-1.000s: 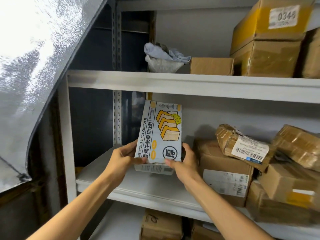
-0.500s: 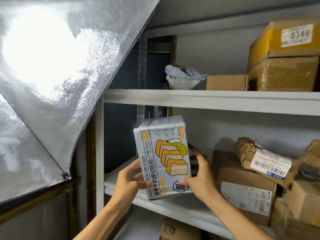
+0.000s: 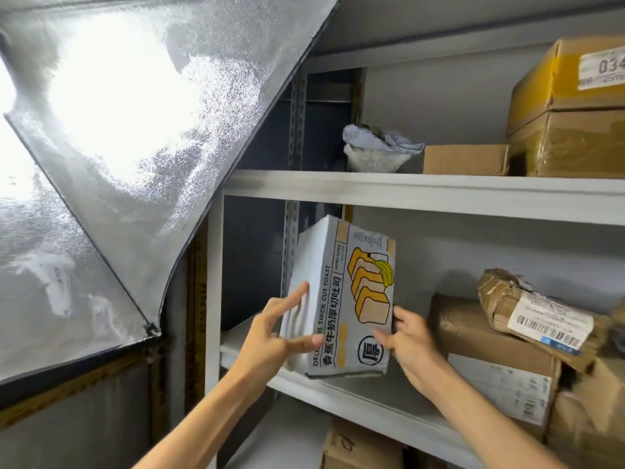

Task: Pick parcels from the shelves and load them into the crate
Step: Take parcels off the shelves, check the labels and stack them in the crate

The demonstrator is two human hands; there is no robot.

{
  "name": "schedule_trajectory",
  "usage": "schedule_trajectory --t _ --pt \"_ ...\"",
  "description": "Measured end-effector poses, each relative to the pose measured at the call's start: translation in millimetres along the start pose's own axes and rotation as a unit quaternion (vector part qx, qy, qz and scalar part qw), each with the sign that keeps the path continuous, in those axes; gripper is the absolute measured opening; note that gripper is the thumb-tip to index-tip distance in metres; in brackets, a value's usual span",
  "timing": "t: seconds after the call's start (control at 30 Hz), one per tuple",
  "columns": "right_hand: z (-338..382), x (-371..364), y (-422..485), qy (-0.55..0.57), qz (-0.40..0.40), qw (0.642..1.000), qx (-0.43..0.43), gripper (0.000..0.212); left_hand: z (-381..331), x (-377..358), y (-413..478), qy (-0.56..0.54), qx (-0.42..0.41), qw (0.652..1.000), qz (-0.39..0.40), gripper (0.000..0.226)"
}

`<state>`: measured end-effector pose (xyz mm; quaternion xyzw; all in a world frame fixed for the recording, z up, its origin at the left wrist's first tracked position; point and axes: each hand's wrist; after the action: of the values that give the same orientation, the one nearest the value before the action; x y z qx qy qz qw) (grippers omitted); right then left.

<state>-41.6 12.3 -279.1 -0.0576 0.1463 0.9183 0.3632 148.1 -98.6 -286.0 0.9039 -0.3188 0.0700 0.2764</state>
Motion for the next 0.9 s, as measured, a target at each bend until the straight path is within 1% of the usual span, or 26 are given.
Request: schedule_trajectory --t 0.07,0.1,0.17,0.2,0.27,0.3,0.33,0.37,0.43,0.5,0.6,0.7,0.77,0.83,0.87,0.9 --pt "-2.6 -0.1 5.3 0.023 -0.012 0.999 -0.029 0.071 -3.6 1.5 3.1 0.015 -0.004 1.000 0.018 0.093" --pt "-3.7 -0.9 6.8 0.022 -0.015 0.999 -0.029 0.075 -4.2 3.4 5.2 0.020 -0.004 0.999 0.028 0.098" --pt "-2.2 -3.1 7.0 0.006 -0.022 1.000 -0.017 0.071 -3.2 8.0 9.2 0.018 -0.004 0.999 0.048 0.106" --pt "1.3 -4.2 6.0 0.001 -0.020 1.000 -0.010 0.063 -1.2 10.7 10.7 0.006 -0.009 0.998 0.060 0.106" --pt "11.6 -7.0 4.5 0.008 0.002 1.000 0.015 0.039 3.5 15.5 14.1 -0.029 -0.032 0.995 0.089 0.093" --pt "16.0 -7.9 3.4 0.019 0.017 0.999 0.029 0.031 6.2 17.1 16.3 -0.046 -0.044 0.993 0.104 0.085" --pt "20.0 -9.3 2.4 0.025 0.028 0.998 0.044 0.028 9.4 18.2 19.4 -0.067 -0.046 0.990 0.113 0.080" --pt "23.9 -11.6 0.0 0.018 0.039 0.997 0.063 0.029 12.4 19.4 22.8 -0.099 -0.034 0.988 0.116 0.077" --pt "29.4 -15.1 -4.3 0.000 0.062 0.993 0.104 0.039 18.9 21.2 30.7 -0.189 0.016 0.976 0.111 0.074" --pt "33.2 -15.6 -6.4 -0.013 0.099 0.988 0.116 0.048 25.3 20.4 35.6 -0.263 0.047 0.957 0.115 0.069" --pt "37.0 -10.6 -3.0 -0.056 0.137 0.982 0.115 0.052 34.3 14.7 37.5 -0.294 0.055 0.947 0.114 0.065" --pt "34.8 -3.8 -1.4 -0.086 0.147 0.979 0.114 0.056 36.2 9.8 38.0 -0.258 0.053 0.959 0.101 0.062" --pt "32.8 0.2 0.3 -0.090 0.152 0.978 0.111 0.059 34.0 8.9 38.1 -0.215 0.029 0.971 0.103 0.065" --pt "35.4 2.9 6.5 -0.068 0.134 0.981 0.121 0.045 27.2 10.2 39.0 -0.143 -0.020 0.983 0.110 0.063" --pt "39.7 2.3 10.1 -0.036 0.116 0.985 0.119 0.040 22.0 11.6 40.0 -0.102 -0.037 0.988 0.106 0.061" --pt "46.2 1.0 13.4 -0.008 0.098 0.989 0.111 0.039 15.6 13.1 41.5 -0.070 -0.041 0.992 0.095 0.055"
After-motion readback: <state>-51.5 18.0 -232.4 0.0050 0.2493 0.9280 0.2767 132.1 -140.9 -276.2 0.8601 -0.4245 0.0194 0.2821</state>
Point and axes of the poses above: each hand's wrist, its own y-axis towards the middle knuckle, its own x-axis out of the back of the hand, z = x × y, and after that the axes turned 13 degrees about y, right-handed
